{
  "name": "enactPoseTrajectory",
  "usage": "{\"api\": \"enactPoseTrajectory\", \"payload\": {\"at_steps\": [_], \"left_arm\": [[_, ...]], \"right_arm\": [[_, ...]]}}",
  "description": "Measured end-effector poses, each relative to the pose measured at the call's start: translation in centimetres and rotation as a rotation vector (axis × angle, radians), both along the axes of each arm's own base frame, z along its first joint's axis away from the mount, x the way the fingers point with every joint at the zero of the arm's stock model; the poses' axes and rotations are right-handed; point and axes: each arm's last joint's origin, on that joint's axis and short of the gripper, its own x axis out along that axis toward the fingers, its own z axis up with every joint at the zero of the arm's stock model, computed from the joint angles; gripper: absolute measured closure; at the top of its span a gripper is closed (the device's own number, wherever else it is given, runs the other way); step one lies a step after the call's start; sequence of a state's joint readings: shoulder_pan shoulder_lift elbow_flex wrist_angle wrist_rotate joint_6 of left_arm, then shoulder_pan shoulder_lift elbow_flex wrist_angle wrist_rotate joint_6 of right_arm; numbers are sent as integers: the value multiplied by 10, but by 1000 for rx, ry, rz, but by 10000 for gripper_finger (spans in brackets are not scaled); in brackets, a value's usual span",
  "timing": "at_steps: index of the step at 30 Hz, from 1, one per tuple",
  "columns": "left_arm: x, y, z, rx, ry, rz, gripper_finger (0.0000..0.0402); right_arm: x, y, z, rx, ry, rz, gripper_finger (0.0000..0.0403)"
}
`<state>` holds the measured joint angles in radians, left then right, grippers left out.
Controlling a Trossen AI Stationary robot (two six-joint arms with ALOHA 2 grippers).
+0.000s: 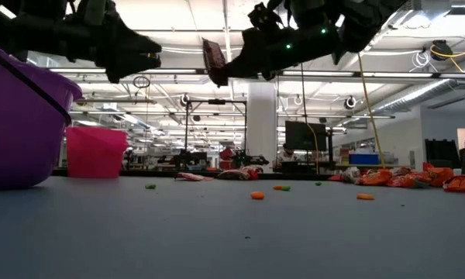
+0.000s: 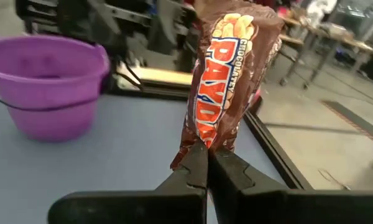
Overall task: Organize candy in baskets
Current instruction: Put the brown chocolate into the violet bucket
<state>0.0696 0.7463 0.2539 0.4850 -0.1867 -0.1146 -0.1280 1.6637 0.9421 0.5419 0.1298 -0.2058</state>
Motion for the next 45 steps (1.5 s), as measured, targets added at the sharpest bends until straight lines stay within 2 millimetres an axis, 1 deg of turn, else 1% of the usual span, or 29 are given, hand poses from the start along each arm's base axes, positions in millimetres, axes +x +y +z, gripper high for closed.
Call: {"api": "enactPoseTrajectory", "payload": {"at_steps": [3,7,13,17,19,23,28,30,32,35,37,41,43,45], "left_arm": [[6,0,1,-6,-45,0,155],[14,1,0,2,-73,0,155],[30,2,3,0,-53,0,155],[40,3,6,0,-36,0,155],[45,3,6,8,-26,0,155],[53,4,9,88,4,1,155],[62,4,13,97,-23,2,160],[66,4,14,97,-24,-18,173],[68,4,14,103,-19,-43,195],[70,4,14,125,-11,-49,237],[70,4,13,129,-6,-51,269],[70,3,13,154,4,-54,327],[70,3,13,173,10,-55,349],[68,3,14,174,20,-56,360]], "right_arm": [[7,3,-8,4,-31,14,403],[15,9,-14,7,-95,31,403],[21,13,-19,-1,-171,43,403],[24,12,-25,-6,-178,42,403],[24,12,-26,-7,-184,42,403],[24,13,-25,-2,-191,60,403],[25,16,-24,2,-207,121,403],[25,16,-24,11,-206,120,403],[25,16,-24,22,-208,119,403],[25,16,-23,21,-213,120,402],[25,16,-23,29,-215,121,395],[25,16,-23,65,-220,118,353],[24,17,-22,68,-204,120,324],[19,19,-15,55,-159,121,293]]}}
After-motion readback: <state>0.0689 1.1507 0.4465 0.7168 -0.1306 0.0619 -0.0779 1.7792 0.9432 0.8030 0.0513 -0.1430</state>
